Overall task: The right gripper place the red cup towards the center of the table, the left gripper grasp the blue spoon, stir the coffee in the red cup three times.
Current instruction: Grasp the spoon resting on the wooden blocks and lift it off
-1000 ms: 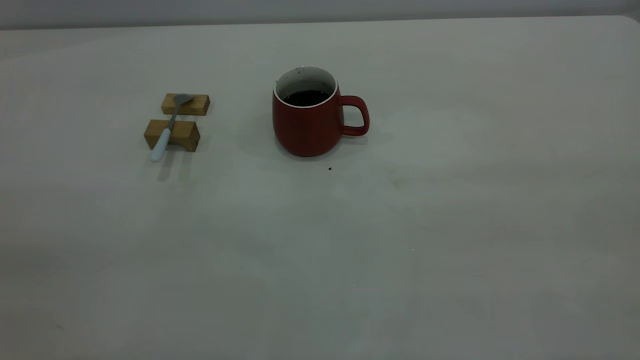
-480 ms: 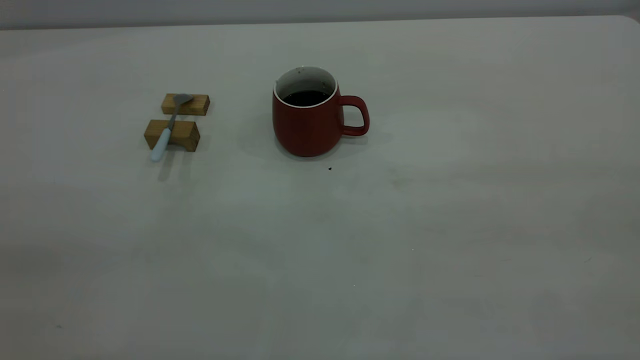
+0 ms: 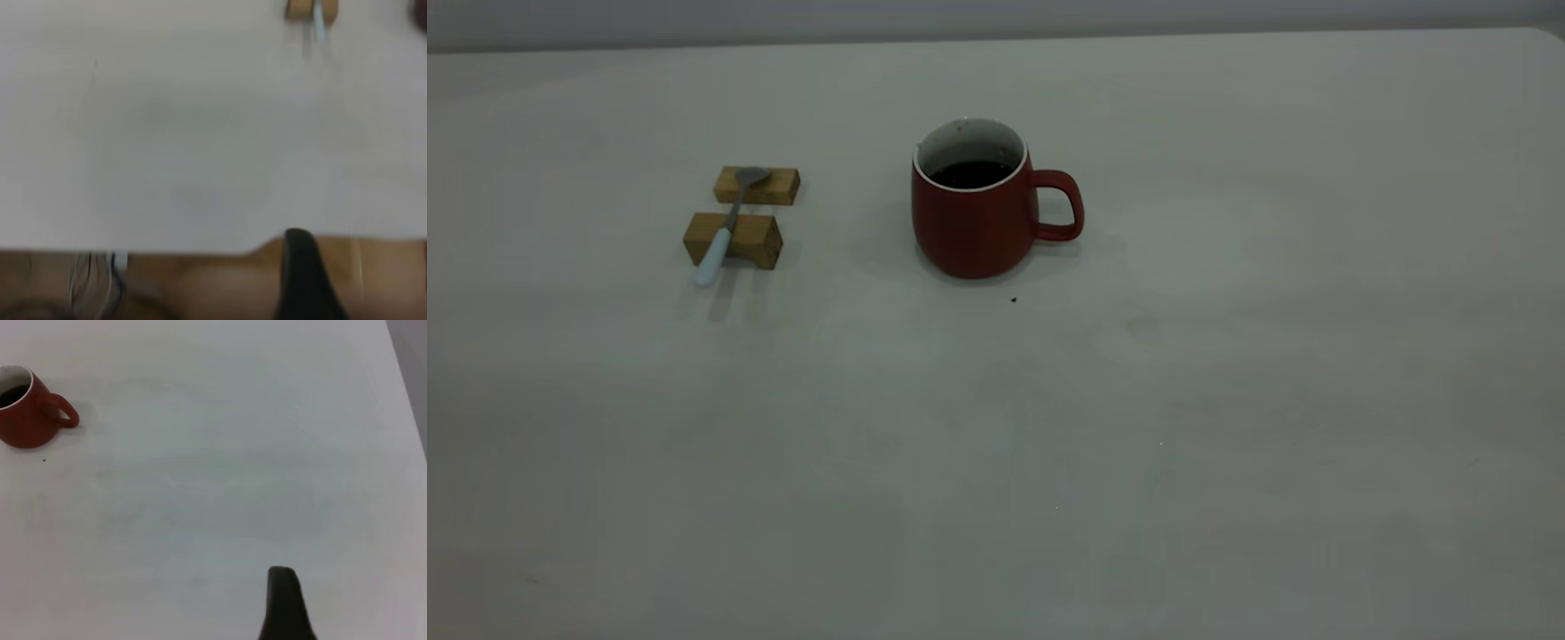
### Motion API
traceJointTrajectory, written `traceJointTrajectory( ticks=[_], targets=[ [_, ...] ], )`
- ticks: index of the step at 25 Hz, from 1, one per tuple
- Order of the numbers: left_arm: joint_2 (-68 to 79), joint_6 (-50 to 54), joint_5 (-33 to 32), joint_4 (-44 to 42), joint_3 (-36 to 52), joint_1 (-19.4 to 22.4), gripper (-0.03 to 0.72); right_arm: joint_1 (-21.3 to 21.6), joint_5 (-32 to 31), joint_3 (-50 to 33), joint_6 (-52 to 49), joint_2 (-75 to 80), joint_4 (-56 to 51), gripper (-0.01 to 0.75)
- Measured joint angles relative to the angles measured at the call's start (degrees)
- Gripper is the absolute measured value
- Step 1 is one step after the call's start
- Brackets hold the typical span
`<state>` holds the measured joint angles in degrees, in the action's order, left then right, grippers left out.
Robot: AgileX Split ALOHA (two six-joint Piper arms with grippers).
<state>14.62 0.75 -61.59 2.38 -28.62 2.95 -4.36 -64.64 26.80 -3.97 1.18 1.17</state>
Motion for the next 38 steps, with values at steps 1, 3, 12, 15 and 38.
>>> traceJointTrajectory(
  ticks=[1, 3, 12, 15, 38],
  targets=[
    [3.22, 0.02, 0.34, 0.0, -0.39, 0.0, 0.536, 0.0, 0.0, 0.0, 0.0, 0.0, 0.0, 0.572],
    [9.78, 0.09, 1.36, 0.32, -1.73, 0.0, 0.565, 0.0, 0.0, 0.0, 0.0, 0.0, 0.0, 0.572],
    [43.76, 0.14, 13.35, 0.95, -7.99, 0.0, 0.577, 0.0, 0.0, 0.0, 0.0, 0.0, 0.0, 0.572],
    [53.68, 0.63, 19.18, 1.8, -9.64, 0.0, 0.577, 0.0, 0.0, 0.0, 0.0, 0.0, 0.0, 0.572],
    [108.91, 6.88, 33.02, 3.97, -42.88, -11.59, 0.577, 0.0, 0.0, 0.0, 0.0, 0.0, 0.0, 0.572]
  ],
)
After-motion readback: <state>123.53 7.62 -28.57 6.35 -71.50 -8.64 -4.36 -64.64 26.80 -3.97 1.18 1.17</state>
